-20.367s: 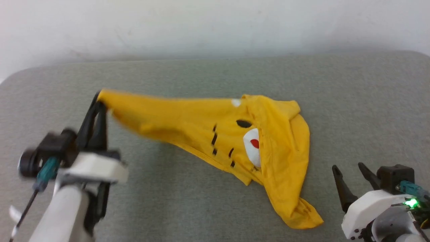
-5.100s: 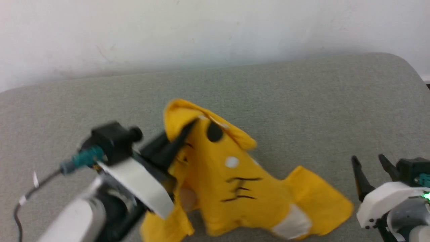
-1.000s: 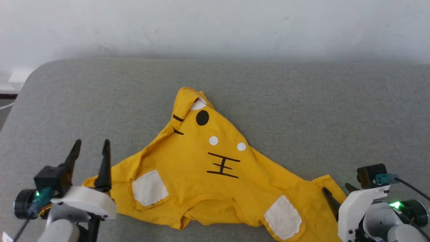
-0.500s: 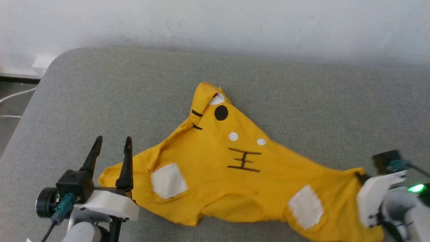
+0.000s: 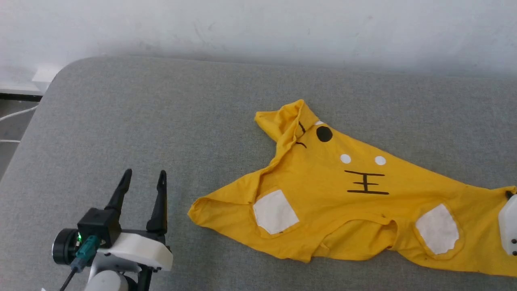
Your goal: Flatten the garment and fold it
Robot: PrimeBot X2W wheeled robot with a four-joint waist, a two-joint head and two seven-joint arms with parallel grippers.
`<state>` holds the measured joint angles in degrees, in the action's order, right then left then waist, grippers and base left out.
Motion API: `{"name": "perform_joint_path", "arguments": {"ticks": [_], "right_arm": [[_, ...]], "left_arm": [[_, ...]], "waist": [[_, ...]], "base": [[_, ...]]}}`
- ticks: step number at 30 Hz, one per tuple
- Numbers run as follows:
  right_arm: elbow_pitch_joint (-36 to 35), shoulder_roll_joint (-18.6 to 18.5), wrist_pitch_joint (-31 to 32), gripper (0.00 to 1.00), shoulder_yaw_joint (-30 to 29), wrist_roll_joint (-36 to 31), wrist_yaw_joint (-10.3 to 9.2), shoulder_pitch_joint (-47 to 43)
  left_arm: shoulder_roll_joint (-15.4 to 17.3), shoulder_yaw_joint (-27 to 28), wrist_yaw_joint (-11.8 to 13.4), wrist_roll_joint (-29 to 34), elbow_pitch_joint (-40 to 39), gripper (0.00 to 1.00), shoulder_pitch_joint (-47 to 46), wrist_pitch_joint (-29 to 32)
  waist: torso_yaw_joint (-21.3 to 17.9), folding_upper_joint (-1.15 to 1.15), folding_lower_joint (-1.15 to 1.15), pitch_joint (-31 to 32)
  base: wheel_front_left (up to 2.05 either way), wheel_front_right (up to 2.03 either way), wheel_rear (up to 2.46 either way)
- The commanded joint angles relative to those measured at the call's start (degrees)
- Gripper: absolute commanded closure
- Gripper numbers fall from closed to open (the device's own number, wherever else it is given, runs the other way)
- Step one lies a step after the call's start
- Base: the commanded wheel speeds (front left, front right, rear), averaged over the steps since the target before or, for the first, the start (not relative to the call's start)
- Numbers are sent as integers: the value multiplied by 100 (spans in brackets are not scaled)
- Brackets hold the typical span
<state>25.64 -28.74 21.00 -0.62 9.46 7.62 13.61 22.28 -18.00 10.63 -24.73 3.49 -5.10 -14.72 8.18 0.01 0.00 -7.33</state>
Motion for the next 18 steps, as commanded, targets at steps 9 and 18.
{"name": "perform_joint_path", "arguments": {"ticks": [9,18], "right_arm": [[892,318,-1088,0,-112,-312,-13,538],[-127,896,-1656,0,-448,-226,-13,77]], "left_arm": [[-37,-70,-347,-263,337,0,73,203],[275,-199,-399,-760,239,0,318,1774]], "waist": [[-117,-1,0,48],[-400,-1,0,167]], "base": [[0,0,0],[0,0,0]]}}
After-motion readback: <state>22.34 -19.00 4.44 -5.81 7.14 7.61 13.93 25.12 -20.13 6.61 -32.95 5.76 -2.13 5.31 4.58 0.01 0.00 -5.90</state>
